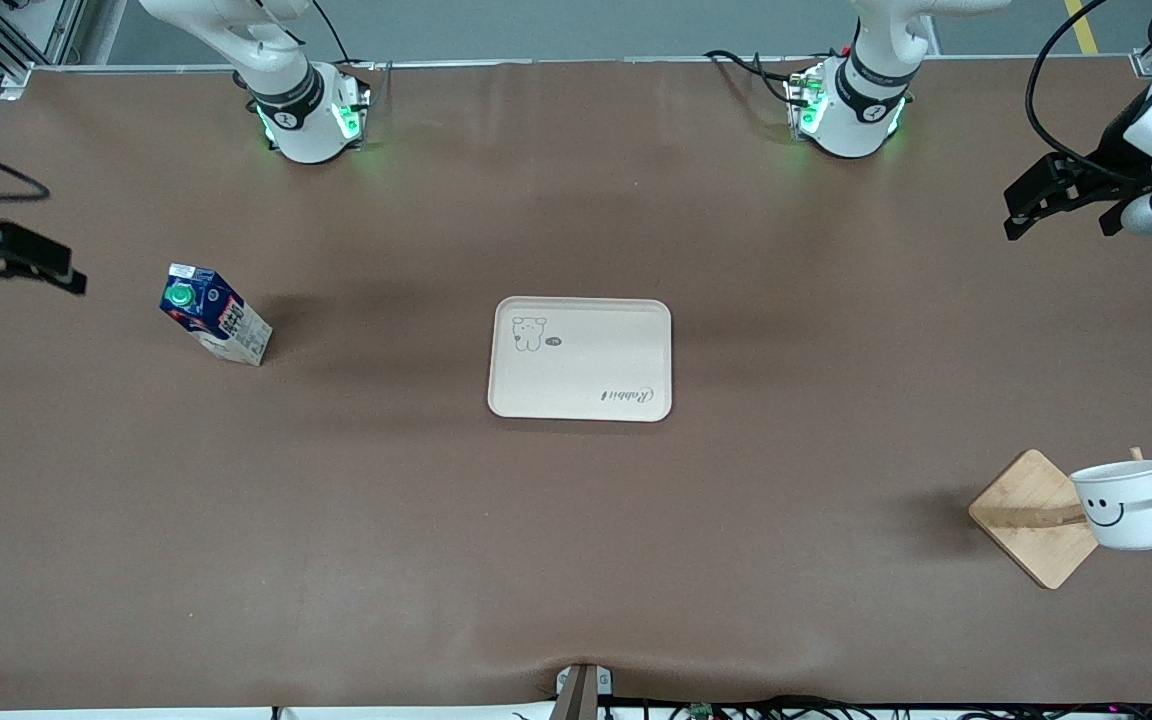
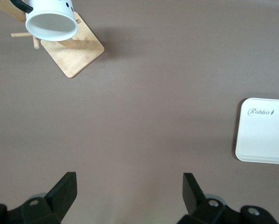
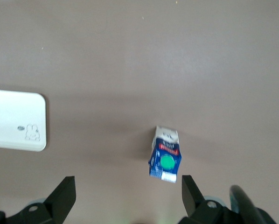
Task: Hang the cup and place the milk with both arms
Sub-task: 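Open the right gripper and withdraw it from the milk carton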
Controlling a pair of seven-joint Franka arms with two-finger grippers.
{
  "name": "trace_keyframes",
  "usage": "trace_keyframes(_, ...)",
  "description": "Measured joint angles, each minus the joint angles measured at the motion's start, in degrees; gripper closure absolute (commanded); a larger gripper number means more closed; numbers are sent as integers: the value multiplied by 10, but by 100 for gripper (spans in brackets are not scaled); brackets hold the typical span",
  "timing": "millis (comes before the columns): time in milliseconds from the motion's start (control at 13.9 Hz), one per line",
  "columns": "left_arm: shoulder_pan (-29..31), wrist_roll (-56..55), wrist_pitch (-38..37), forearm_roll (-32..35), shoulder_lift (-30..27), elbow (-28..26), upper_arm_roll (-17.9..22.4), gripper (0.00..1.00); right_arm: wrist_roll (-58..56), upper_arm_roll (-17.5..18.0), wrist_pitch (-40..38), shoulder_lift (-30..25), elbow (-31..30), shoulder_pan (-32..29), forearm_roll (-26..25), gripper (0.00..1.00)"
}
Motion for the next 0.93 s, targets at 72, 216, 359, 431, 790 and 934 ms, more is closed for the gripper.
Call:
trace_keyframes(72,0,0,0,0,0,-1,-1,0,0,0,-12,-16,-8,-2,0,0)
trace_keyframes(216,0,0,1,0,0,-3,-3,0,0,0,-9,-51,-54,-5,0,0)
trace_keyframes(359,0,0,1,0,0,-5,-3,0,0,6,28,-93,-127,-9,0,0)
trace_keyframes(431,0,0,2,0,0,-5,-3,0,0,11,48,-114,-167,-13,0,0)
trace_keyframes(790,0,0,6,0,3,-5,-4,0,-1,16,78,-145,-229,-24,0,0)
trace_keyframes(934,0,0,7,0,4,-5,-4,0,-1,21,81,-147,-229,-22,-13,0)
